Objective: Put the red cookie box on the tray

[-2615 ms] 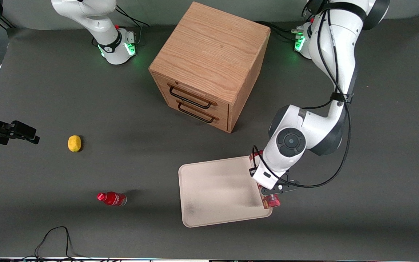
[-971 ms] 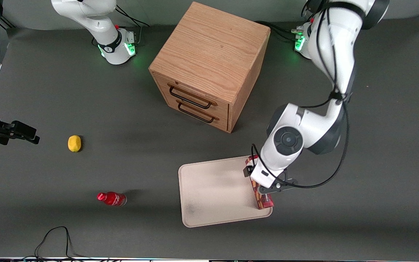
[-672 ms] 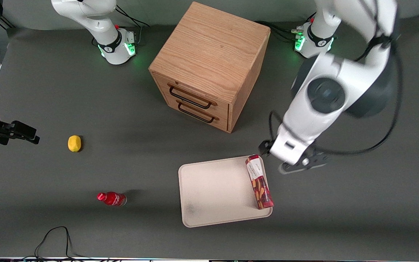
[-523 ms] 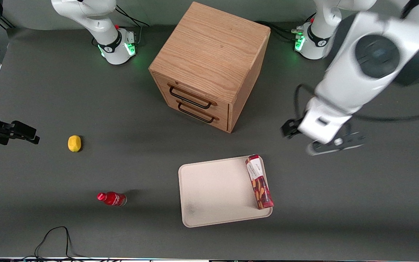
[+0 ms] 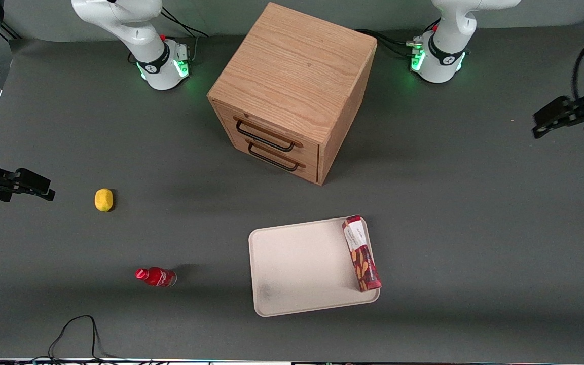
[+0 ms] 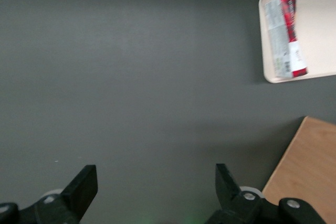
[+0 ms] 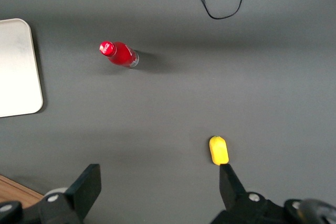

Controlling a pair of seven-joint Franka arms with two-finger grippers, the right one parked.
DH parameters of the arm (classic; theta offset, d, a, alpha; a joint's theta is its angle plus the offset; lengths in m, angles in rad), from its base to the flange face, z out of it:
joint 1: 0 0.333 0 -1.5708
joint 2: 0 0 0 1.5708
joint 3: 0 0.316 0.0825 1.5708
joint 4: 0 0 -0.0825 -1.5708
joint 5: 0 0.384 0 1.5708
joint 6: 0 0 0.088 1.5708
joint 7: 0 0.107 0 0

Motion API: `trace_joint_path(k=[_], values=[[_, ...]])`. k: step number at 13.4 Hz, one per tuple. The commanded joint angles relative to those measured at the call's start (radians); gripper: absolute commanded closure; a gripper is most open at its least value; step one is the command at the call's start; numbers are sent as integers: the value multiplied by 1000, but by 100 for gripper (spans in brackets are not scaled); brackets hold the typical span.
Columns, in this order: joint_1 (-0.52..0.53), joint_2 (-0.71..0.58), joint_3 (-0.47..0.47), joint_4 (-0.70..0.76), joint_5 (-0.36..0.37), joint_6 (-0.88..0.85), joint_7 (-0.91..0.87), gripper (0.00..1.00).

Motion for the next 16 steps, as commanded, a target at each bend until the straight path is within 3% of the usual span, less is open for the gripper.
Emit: trace_joint_path(k=[1,6,9,16], values=[[27,-36,-10,-55,1,40,41,0],[-13,-56,-11,-120,1,117,3,0],[-57,-57,21,-118,1,92,-15,0],[-39,-54,15,-84,-33,22,-20,0]])
